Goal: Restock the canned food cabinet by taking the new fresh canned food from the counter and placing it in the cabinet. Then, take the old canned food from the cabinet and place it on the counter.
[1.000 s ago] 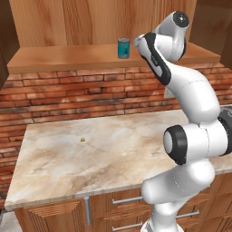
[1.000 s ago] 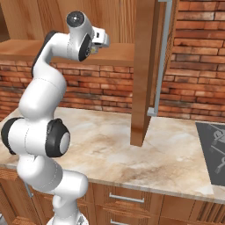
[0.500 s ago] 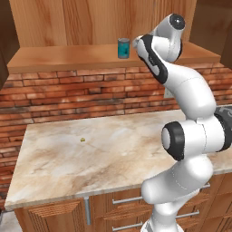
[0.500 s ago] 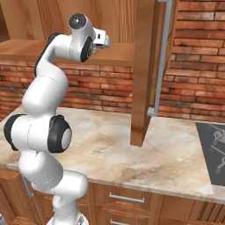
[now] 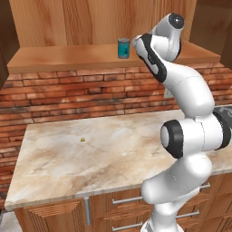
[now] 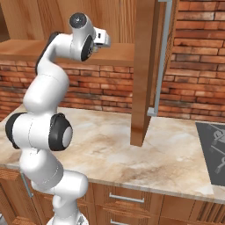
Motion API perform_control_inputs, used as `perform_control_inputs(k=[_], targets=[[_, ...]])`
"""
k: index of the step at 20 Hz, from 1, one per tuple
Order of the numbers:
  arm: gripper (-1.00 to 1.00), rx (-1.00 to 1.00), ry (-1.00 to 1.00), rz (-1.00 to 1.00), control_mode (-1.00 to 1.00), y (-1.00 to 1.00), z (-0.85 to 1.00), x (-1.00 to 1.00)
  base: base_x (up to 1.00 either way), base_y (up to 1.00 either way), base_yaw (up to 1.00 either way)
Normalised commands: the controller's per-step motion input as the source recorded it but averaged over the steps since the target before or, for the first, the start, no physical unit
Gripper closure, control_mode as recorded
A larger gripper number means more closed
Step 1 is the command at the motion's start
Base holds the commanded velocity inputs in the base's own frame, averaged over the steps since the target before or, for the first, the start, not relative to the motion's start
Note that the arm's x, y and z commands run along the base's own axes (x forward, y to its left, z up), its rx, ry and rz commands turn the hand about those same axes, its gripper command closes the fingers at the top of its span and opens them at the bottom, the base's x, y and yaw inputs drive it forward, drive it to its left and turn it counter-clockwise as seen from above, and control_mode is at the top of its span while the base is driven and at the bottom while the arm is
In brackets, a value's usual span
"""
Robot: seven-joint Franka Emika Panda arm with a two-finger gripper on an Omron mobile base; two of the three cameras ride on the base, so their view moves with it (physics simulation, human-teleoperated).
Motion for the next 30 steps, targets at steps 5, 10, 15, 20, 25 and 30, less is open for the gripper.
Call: perform_control_inputs(k=[5, 10, 15, 20, 25, 30], targets=[[1.00, 0.00, -0.03, 0.00, -1.00, 0.00, 0.00, -0.52, 0.00, 0.00, 0.00], [1.00, 0.00, -0.24, 0.00, -1.00, -0.05, 0.01, -1.00, 0.00, 0.00, 0.00], [1.00, 0.02, -0.13, 0.00, -1.00, -0.01, 0.11, -1.00, 0.00, 0.00, 0.00], [1.00, 0.03, 0.08, 0.02, -1.00, 0.00, 0.02, -1.00, 0.00, 0.00, 0.00], [1.00, 0.00, 0.36, 0.08, -1.00, 0.00, 0.00, -1.00, 0.00, 0.00, 0.00], [1.00, 0.00, 0.45, 0.10, -1.00, 0.04, -0.43, -1.00, 0.00, 0.00, 0.00]])
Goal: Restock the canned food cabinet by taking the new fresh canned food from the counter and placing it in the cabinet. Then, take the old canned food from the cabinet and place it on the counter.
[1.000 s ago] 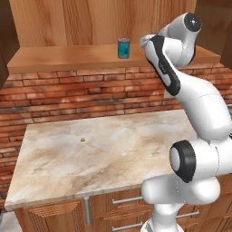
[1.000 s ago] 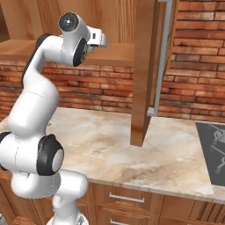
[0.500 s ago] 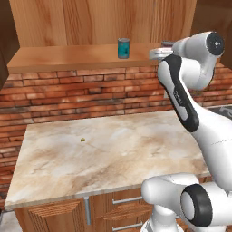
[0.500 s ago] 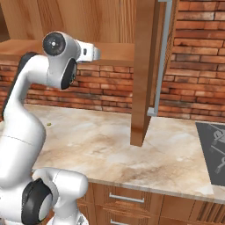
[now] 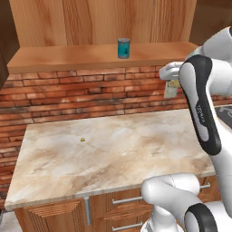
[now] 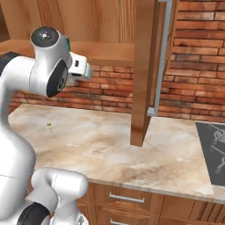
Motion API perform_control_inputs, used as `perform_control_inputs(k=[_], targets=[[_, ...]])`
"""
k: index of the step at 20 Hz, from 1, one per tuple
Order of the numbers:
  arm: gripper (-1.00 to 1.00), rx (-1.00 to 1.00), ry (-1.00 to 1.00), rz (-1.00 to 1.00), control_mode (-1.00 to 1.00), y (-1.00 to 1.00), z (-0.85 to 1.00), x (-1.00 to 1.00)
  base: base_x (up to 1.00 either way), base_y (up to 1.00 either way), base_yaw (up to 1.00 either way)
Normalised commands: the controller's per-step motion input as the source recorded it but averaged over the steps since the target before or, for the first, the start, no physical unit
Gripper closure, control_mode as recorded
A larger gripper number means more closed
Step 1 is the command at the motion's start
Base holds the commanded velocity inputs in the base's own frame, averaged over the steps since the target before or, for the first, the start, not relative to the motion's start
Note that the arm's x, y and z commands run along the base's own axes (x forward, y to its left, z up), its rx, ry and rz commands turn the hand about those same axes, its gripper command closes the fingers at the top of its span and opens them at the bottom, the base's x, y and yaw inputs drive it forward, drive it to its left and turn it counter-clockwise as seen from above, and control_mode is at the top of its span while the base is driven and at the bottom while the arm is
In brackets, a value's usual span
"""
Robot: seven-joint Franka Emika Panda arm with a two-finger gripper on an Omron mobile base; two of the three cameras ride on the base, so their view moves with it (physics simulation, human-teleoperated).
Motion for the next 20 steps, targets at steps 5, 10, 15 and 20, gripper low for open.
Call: perform_control_inputs(k=[5, 10, 15, 20], targets=[[1.00, 0.00, 0.26, 0.12, -1.00, 0.42, -0.98, -0.46, 0.00, 0.00, 0.00], [1.00, 0.06, 0.31, 0.17, -1.00, 0.46, -1.00, 0.16, 0.00, 0.00, 0.00], [1.00, 0.07, 0.41, 0.19, -1.00, 0.23, -1.00, 0.81, 0.00, 0.00, 0.00], [1.00, 0.00, 0.24, 0.17, -1.00, 0.37, -1.00, 0.83, 0.00, 0.00, 0.00]])
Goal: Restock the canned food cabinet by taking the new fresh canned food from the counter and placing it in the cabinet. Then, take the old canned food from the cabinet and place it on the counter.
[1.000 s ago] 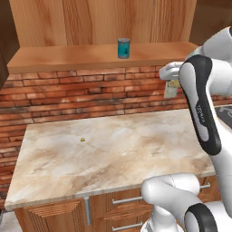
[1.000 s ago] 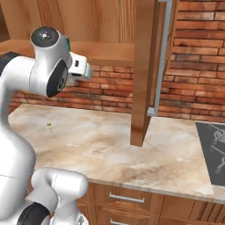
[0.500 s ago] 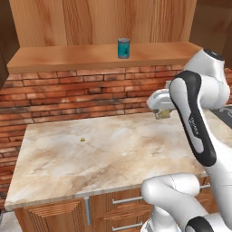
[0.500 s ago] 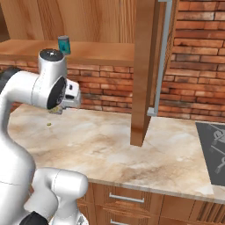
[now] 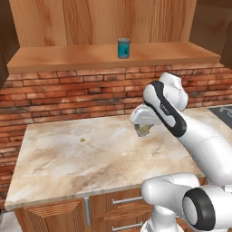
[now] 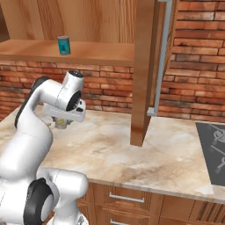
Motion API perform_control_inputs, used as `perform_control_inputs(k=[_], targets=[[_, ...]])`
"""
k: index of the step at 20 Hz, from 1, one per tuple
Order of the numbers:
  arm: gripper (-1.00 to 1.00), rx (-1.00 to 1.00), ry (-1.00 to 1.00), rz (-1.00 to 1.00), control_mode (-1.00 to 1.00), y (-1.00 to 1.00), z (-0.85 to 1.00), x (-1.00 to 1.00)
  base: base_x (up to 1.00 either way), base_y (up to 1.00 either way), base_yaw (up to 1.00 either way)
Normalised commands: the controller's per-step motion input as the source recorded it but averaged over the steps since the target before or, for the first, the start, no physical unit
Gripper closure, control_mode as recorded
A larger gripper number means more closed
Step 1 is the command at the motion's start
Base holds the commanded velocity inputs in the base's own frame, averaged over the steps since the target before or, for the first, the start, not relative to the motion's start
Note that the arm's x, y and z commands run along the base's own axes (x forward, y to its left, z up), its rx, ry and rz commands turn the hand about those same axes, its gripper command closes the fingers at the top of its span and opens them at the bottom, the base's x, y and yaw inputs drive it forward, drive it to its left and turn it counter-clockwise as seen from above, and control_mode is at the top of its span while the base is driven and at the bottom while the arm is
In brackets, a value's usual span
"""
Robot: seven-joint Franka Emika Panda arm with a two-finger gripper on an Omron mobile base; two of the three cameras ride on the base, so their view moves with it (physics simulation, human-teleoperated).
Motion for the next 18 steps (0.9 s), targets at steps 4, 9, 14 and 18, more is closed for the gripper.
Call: perform_control_inputs(k=[4, 9, 14, 18], targets=[[1.00, 0.00, 0.00, 0.21, -1.00, 0.75, -0.88, 0.85, 0.00, 0.00, 0.00], [1.00, 0.07, -0.28, 0.23, -1.00, 0.42, -0.59, 0.41, 0.00, 0.00, 0.00], [1.00, 0.07, -0.32, 0.19, -1.00, 0.19, -0.60, 0.30, 0.00, 0.00, 0.00], [1.00, 0.04, -0.23, 0.11, -1.00, 0.04, -0.70, 0.25, 0.00, 0.00, 0.00]])
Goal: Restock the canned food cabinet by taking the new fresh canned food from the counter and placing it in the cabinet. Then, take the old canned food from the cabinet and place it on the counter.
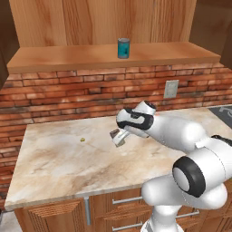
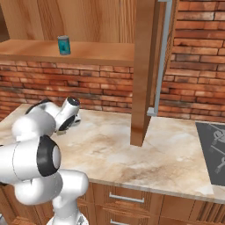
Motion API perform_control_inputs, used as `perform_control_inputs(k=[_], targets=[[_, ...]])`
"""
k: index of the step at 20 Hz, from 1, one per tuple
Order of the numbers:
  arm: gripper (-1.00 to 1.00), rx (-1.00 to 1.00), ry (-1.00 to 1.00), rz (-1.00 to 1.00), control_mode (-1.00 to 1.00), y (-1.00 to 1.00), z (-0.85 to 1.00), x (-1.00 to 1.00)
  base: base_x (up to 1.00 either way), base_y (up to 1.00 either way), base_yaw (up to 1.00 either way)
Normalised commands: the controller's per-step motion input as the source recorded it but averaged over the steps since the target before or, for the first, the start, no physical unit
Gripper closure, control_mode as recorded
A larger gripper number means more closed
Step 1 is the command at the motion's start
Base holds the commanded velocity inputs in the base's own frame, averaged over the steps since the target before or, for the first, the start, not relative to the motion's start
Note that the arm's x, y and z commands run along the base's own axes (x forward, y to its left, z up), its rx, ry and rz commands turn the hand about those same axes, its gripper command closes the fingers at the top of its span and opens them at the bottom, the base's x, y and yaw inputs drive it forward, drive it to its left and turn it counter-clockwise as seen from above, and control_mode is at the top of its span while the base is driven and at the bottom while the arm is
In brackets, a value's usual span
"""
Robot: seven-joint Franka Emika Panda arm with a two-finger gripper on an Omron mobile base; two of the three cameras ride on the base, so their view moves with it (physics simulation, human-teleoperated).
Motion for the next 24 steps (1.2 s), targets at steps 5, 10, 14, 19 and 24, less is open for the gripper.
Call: perform_control_inputs(k=[5, 10, 14, 19, 24], targets=[[1.00, 0.19, -0.23, 0.05, -1.00, 0.00, -0.58, 0.27, 0.00, 0.00, 0.00], [1.00, 0.35, -0.18, 0.04, -1.00, -0.11, -0.54, 0.02, 0.00, 0.00, 0.00], [1.00, 0.25, -0.17, 0.05, -1.00, -0.01, -0.30, 0.04, 0.00, 0.00, 0.00], [-1.00, 0.05, -0.07, 0.03, -1.00, 0.00, 0.09, 0.01, 0.00, 0.00, 0.00], [-1.00, 0.01, 0.00, 0.00, -1.00, 0.06, 0.63, 0.00, 0.00, 0.00, 0.00]])
